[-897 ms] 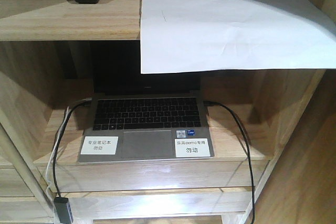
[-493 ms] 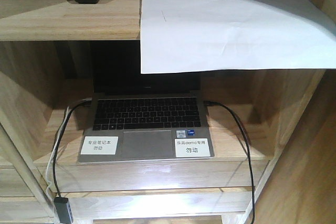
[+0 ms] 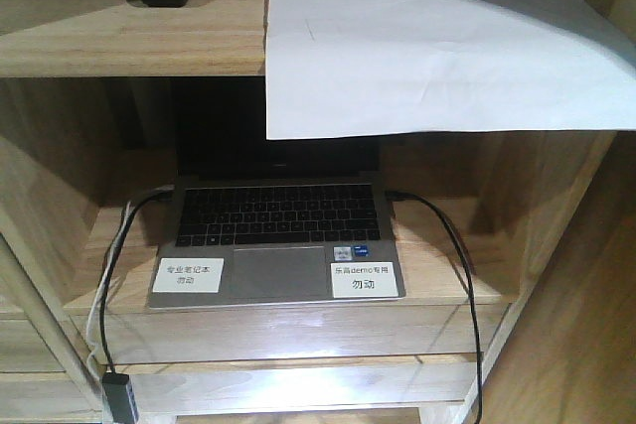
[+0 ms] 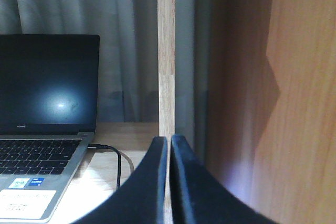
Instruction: Grab stapler and paper to desk for stapling
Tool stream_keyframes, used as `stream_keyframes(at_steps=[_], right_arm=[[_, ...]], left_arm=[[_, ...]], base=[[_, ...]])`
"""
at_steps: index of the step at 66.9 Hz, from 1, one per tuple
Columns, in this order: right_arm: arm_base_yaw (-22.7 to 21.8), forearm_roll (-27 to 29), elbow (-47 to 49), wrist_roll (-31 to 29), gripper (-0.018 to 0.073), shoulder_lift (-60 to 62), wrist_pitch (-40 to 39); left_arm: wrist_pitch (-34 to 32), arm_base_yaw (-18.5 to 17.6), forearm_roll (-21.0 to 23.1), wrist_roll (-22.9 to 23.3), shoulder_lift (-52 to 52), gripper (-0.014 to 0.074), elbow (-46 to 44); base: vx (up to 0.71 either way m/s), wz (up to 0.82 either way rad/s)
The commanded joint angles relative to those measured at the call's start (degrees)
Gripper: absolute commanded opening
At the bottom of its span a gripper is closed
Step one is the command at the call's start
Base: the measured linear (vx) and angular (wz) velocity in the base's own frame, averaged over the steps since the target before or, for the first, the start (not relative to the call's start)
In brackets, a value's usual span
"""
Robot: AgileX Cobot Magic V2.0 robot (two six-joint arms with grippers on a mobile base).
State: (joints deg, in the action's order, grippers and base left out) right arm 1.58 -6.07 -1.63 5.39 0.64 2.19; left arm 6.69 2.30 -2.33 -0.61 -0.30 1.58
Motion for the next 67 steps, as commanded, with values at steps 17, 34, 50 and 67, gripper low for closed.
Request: stream_keyframes(at_steps=[17,34,50,67], right_arm=[[0.0,-0.5,-0.1,-0.4,-0.0009,0.8,-4.2],[0.0,-0.5,-0.1,-0.4,-0.0009,0.8,-4.2],[0.0,-0.5,-0.1,-0.4,-0.0009,0.8,-4.2],[0.0,-0.5,-0.1,-0.4,-0.0009,0.8,-4.2]], left_arm=[[-4.9,-0.2,0.3,0.6,-1.3,-0.0007,1.6],[-24.6,-0.2,0.3,0.6,-1.3,-0.0007,1.4],[-28.8,-0.2,0.5,0.6,-1.1,-0.0007,-6.6],[-5.4,-0.2,0.7,0.6,8.4,-0.0007,-26.2]], base=[[0.0,0.0],[0.0,0.0],[0.0,0.0],[0.0,0.0]])
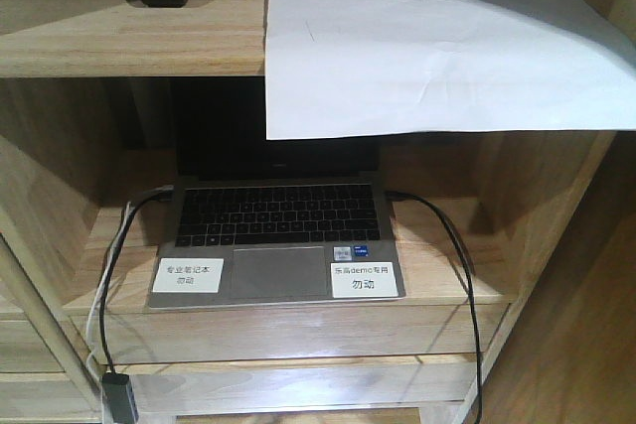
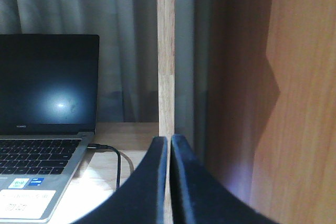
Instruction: Grab stapler and paper to desk for stapling
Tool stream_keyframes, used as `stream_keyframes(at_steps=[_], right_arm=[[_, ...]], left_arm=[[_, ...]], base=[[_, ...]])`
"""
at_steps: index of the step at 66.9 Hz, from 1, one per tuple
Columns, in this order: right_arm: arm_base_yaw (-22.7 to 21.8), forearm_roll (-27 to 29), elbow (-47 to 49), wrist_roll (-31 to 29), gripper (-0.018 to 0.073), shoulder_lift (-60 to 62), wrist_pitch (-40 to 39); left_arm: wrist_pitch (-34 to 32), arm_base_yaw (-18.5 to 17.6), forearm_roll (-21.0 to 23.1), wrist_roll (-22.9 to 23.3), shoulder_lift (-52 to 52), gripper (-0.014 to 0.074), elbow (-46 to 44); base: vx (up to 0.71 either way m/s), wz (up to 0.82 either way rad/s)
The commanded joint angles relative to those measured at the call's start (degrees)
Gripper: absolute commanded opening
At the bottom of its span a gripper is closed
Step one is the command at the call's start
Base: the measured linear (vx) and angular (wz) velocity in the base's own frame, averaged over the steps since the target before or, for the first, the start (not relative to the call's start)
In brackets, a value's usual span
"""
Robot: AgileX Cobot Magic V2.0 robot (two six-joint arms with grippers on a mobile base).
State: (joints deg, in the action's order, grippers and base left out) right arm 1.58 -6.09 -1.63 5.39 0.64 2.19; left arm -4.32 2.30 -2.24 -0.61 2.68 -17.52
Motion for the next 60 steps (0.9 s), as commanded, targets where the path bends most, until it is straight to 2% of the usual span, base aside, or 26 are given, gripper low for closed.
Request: stream_keyframes(at_steps=[1,9,17,36,47,54,60], right_arm=[[0.0,-0.5,-0.1,-0.4,-0.0009,0.8,-4.2],[0.0,-0.5,-0.1,-0.4,-0.0009,0.8,-4.2],[0.0,-0.5,-0.1,-0.4,-0.0009,0.8,-4.2],[0.0,-0.5,-0.1,-0.4,-0.0009,0.8,-4.2],[0.0,-0.5,-0.1,-0.4,-0.0009,0.8,-4.2],[0.0,-0.5,-0.1,-0.4,-0.0009,0.8,-4.2],[0.0,-0.5,-0.1,-0.4,-0.0009,0.8,-4.2]], left_arm=[[7.1,-0.2,0.7,0.6,6.3,-0.0007,-8.2],[19.6,-0.2,0.7,0.6,14.0,-0.0007,-16.2],[25.0,-0.2,0.7,0.6,19.6,-0.0007,-19.9],[24.9,-0.2,0.7,0.6,23.1,-0.0007,-19.8],[22.1,-0.2,0.7,0.6,23.1,0.0001,-19.8],[20.8,-0.2,0.7,0.6,23.1,0.0036,-19.9],[19.9,-0.2,0.7,0.6,23.1,0.0102,-19.9]], base=[[0.0,0.0],[0.0,0.0],[0.0,0.0],[0.0,0.0],[0.0,0.0],[0.0,0.0],[0.0,0.0]])
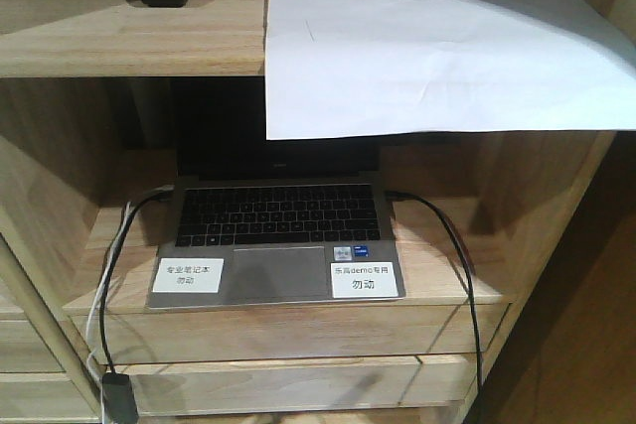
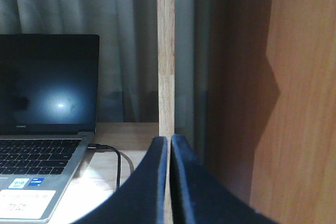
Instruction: Grab stapler and paper to desk for stapling
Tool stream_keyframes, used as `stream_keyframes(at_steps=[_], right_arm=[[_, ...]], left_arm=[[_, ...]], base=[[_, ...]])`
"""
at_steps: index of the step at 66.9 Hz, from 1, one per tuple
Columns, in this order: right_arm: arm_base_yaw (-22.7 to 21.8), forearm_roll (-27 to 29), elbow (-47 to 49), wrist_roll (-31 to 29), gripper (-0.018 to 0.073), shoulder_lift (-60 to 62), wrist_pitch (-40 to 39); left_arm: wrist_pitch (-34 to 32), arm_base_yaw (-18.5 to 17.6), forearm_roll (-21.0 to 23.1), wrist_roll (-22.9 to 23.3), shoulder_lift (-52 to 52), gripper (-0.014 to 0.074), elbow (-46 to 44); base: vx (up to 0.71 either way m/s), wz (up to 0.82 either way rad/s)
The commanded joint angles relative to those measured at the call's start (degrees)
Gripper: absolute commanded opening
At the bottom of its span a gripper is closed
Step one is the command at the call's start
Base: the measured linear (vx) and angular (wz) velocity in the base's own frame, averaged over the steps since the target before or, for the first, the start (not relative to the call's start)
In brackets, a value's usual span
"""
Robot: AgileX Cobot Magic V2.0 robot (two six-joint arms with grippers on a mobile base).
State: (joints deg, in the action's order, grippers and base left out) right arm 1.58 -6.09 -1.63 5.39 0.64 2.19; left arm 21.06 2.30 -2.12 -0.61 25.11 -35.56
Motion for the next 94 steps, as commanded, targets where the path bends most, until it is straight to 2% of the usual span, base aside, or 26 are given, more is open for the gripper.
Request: stream_keyframes(at_steps=[1,8,18,28,40,46,50,62,71,84,94], right_arm=[[0.0,-0.5,-0.1,-0.4,-0.0009,0.8,-4.2],[0.0,-0.5,-0.1,-0.4,-0.0009,0.8,-4.2],[0.0,-0.5,-0.1,-0.4,-0.0009,0.8,-4.2],[0.0,-0.5,-0.1,-0.4,-0.0009,0.8,-4.2],[0.0,-0.5,-0.1,-0.4,-0.0009,0.8,-4.2],[0.0,-0.5,-0.1,-0.4,-0.0009,0.8,-4.2],[0.0,-0.5,-0.1,-0.4,-0.0009,0.8,-4.2],[0.0,-0.5,-0.1,-0.4,-0.0009,0.8,-4.2],[0.0,-0.5,-0.1,-0.4,-0.0009,0.8,-4.2],[0.0,-0.5,-0.1,-0.4,-0.0009,0.8,-4.2],[0.0,-0.5,-0.1,-0.4,-0.0009,0.8,-4.2]], left_arm=[[-5.5,-0.2,0.6,0.6,0.7,0.0115,-1.9],[-5.8,-0.2,0.6,0.6,0.7,0.0242,-1.9],[-5.8,-0.2,0.6,0.6,0.7,0.047,-1.9],[-5.7,-0.2,0.6,0.6,0.7,0.0584,-1.9],[-6.4,-0.3,0.7,0.6,0.7,0.0585,-1.9],[-7.9,-2.1,2.1,0.6,0.7,0.058,-1.9],[-9.0,-4.8,2.1,0.6,0.7,0.0575,-1.9],[-11.9,-13.6,2.1,-3.2,0.8,0.0575,-1.9],[-16.4,-19.5,2.1,-3.2,2.9,0.0575,-2.3],[-17.1,-24.8,2.1,-3.1,14.0,0.0575,-11.1],[-15.6,-26.3,2.1,-3.0,23.5,0.0575,-20.9]], base=[[0.0,0.0],[0.0,0.0],[0.0,0.0],[0.0,0.0],[0.0,0.0],[0.0,0.0],[0.0,0.0],[0.0,0.0],[0.0,0.0],[0.0,0.0],[0.0,0.0]])
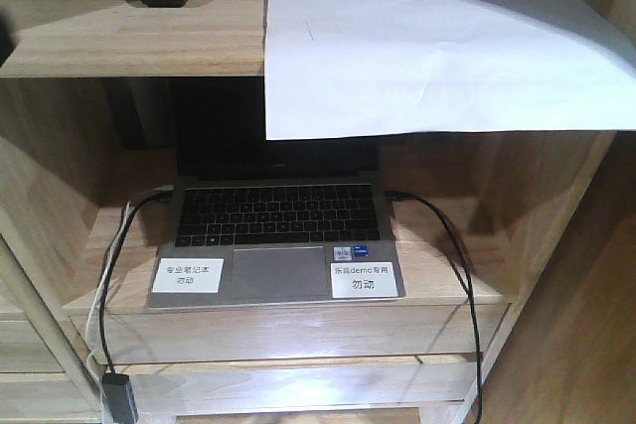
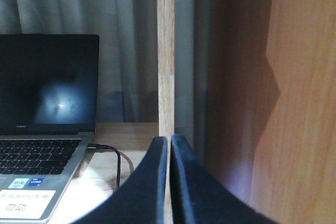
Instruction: Grab stapler and paper to desk for stapling
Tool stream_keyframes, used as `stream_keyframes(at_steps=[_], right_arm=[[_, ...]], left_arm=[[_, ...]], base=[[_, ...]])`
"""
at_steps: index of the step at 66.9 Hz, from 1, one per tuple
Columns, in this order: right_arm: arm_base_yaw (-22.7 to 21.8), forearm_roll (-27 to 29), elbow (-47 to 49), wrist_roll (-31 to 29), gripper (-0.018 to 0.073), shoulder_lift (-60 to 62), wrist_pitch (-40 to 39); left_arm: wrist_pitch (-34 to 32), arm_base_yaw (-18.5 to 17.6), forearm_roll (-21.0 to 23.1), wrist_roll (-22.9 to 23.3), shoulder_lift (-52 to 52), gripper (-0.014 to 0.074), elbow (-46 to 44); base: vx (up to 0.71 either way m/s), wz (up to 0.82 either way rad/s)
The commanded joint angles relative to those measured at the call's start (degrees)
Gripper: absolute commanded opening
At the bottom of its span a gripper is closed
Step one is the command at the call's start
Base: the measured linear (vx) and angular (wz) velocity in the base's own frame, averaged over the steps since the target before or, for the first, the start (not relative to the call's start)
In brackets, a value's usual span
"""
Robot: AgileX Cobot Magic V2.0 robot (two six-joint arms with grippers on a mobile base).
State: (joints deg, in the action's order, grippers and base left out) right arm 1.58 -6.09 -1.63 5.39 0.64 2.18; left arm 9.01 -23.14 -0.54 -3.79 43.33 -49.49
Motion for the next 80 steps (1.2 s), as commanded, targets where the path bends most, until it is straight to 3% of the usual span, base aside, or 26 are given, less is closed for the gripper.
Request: stream_keyframes(at_steps=[1,19,30,51,64,80], right_arm=[[0.0,-0.5,-0.1,-0.4,-0.0009,0.8,-4.2],[0.0,-0.5,-0.1,-0.4,-0.0009,0.8,-4.2],[0.0,-0.5,-0.1,-0.4,-0.0009,0.8,-4.2],[0.0,-0.5,-0.1,-0.4,-0.0009,0.8,-4.2],[0.0,-0.5,-0.1,-0.4,-0.0009,0.8,-4.2],[0.0,-0.5,-0.1,-0.4,-0.0009,0.8,-4.2]], left_arm=[[-3.2,-0.9,0.5,0.2,6.6,0.0575,-7.9],[8.8,-0.8,0.5,4.2,24.8,0.0575,-31.9],[21.4,-0.8,0.2,8.6,36.7,0.0575,-50.6],[40.8,-0.8,-6.2,16.8,54.3,0.0575,-79.1],[47.6,-0.8,-6.0,16.8,61.1,0.0575,-88.0],[50.7,1.6,-5.5,18.5,64.4,0.0575,-89.6]], base=[[0.0,0.0],[0.0,0.0],[0.0,0.0],[0.0,0.0],[0.0,0.0],[0.0,0.0]])
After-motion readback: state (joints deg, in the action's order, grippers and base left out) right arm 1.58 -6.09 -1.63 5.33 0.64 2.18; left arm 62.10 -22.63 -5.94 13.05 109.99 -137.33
